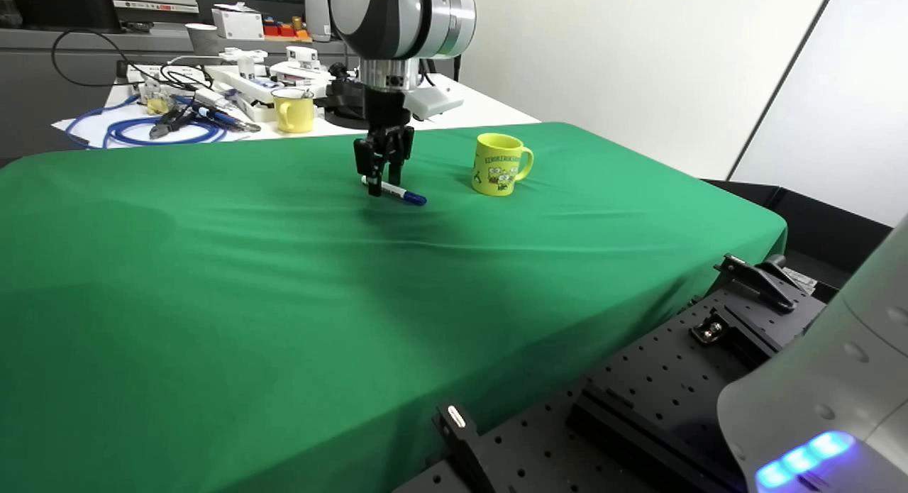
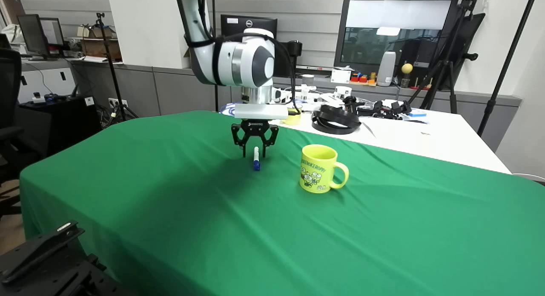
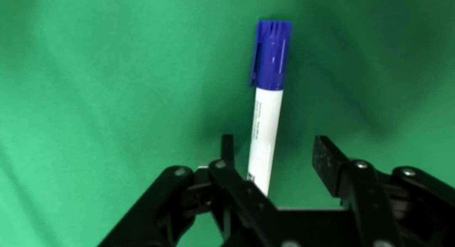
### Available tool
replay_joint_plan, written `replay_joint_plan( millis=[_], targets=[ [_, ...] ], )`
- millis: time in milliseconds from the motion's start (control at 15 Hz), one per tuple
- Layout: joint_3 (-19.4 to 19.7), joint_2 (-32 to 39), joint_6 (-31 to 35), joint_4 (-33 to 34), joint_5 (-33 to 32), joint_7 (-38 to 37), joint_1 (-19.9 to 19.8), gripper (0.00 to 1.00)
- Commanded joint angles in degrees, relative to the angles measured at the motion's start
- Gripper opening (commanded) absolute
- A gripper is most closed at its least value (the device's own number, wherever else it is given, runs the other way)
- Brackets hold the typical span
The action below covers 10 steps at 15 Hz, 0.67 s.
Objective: Put the marker in the mug
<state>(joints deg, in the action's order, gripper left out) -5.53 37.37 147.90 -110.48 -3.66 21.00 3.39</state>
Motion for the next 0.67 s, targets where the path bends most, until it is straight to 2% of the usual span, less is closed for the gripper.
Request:
replay_joint_plan(
  millis=[0,267,400,467,600],
  targets=[
    [-0.01,0.60,0.63,0.38,-1.74,-1.97,0.03,0.31],
    [0.01,0.54,-0.05,0.91,-2.60,-2.21,0.52,0.03],
    [0.38,0.36,-0.11,0.90,-3.27,-2.65,1.19,0.01],
    [0.51,0.33,-0.37,0.98,-3.58,-2.77,1.46,0.04],
    [0.57,-0.12,-0.68,0.93,-4.18,-2.93,1.73,0.04]
  ],
)
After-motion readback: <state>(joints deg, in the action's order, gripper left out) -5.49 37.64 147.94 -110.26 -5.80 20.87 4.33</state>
